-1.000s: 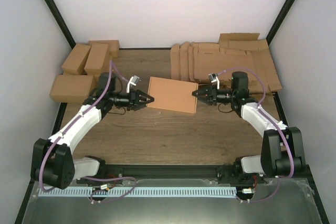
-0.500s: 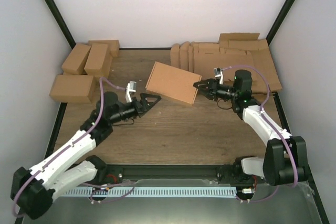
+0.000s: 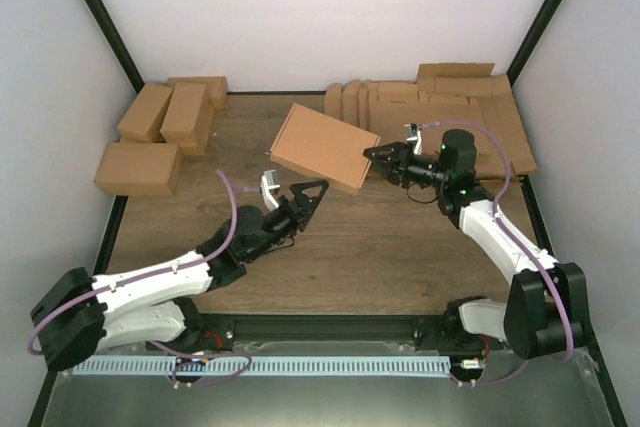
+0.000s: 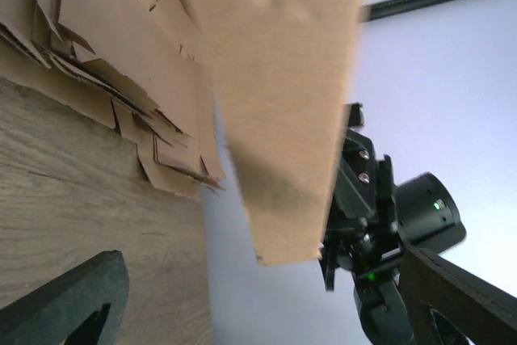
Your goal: Fold the paper box
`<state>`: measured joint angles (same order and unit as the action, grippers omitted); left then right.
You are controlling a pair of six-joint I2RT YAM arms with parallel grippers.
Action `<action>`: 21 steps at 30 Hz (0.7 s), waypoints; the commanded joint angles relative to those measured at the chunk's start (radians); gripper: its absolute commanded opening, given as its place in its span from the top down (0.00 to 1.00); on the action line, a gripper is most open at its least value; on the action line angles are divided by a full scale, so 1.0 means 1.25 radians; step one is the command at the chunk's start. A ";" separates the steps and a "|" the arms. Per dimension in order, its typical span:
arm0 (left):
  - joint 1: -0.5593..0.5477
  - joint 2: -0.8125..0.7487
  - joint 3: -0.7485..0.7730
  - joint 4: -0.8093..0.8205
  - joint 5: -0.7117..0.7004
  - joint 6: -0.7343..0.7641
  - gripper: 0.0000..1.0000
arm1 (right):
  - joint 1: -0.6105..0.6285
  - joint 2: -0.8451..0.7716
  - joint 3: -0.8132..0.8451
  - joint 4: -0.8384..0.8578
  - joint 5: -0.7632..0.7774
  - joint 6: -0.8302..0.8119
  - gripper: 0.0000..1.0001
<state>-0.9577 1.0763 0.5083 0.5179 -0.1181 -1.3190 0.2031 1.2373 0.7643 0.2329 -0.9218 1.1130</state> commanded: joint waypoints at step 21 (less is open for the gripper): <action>-0.042 0.154 0.088 0.152 -0.156 -0.011 0.59 | 0.015 -0.026 0.049 -0.030 -0.012 -0.009 0.71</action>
<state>-1.0054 1.2781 0.5945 0.6952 -0.2543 -1.3270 0.2131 1.2137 0.7845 0.2085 -0.9237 1.1210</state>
